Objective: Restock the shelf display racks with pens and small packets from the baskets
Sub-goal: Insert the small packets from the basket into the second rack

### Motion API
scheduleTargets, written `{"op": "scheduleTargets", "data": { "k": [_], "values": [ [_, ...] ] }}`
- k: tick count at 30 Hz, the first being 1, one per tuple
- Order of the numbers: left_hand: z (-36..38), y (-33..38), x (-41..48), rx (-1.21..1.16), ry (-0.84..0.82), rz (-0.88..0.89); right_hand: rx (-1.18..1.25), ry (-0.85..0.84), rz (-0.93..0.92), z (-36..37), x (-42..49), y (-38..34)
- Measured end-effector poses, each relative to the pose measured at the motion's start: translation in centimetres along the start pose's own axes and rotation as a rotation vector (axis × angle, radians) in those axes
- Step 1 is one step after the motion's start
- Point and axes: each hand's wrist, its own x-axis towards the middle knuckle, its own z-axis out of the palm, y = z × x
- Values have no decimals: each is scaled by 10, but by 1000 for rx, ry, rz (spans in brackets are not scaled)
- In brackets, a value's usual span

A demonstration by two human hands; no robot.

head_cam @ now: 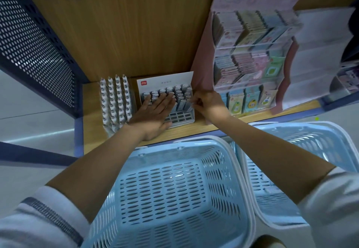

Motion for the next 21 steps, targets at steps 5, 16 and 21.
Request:
{"op": "scheduleTargets", "data": {
  "k": [5,16,21],
  "values": [
    [1,-1,0,-6,-5,-9,-16,-65,-12,-1,7,-2],
    [2,0,-1,1,-1,-7,-74,-39,-83,9,10,-1],
    [3,0,0,-1,6,-12,5,61,-66,12,3,3]
  ]
}}
